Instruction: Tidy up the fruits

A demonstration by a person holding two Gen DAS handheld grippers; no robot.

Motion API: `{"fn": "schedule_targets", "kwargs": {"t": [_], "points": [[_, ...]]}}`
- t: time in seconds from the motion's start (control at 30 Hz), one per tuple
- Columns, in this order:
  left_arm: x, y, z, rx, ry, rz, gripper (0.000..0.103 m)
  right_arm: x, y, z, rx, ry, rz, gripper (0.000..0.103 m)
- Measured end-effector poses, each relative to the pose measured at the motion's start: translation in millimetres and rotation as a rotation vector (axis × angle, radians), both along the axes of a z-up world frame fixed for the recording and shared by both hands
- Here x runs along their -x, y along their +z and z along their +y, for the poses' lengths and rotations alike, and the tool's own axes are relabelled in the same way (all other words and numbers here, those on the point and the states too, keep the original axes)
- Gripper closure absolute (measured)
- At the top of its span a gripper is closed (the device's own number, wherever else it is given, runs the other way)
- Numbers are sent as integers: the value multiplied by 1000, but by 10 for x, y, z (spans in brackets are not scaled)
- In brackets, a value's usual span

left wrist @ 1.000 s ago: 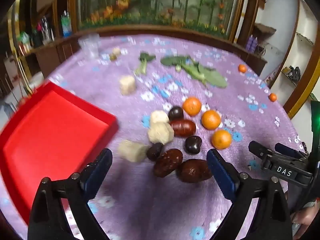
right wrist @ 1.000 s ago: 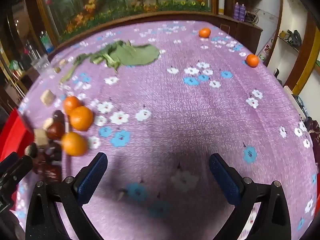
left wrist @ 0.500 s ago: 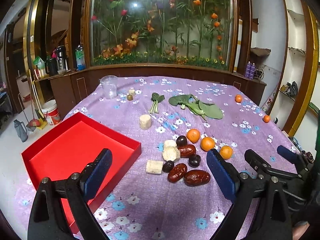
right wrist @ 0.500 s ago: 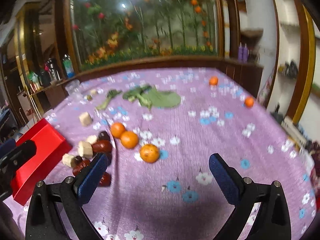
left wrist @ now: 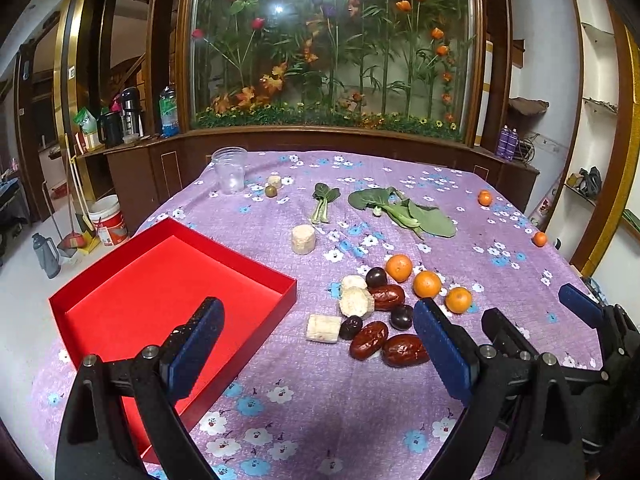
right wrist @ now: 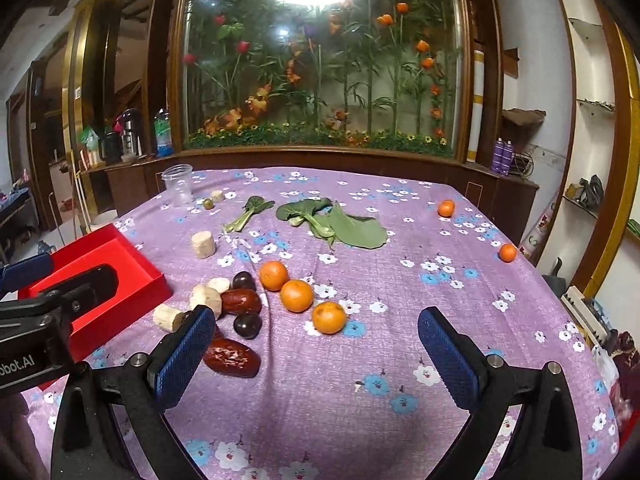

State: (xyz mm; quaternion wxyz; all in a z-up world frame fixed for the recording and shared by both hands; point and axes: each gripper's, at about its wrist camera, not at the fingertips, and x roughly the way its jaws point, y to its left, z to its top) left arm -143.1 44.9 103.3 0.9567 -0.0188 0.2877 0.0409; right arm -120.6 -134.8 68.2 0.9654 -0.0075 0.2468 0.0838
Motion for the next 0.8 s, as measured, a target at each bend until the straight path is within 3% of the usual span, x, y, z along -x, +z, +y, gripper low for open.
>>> {"fn": "schedule_targets", "kwargs": {"t": [0.33,0.5,0.63,0.8], "points": [[-11,-45,102,32,36,-43,8,-61,-82,64,9,19,21,0],[-30,2,359,76,65,-70,2,-213,-183,-109,-26,22,95,0],[-128,-91,557,131,72,-31,2,-353,-296,-272,-40,32,171,0],[-303,-310,521,166,30,68,2,-503,-354,-384,-81,70,232,2]]}}
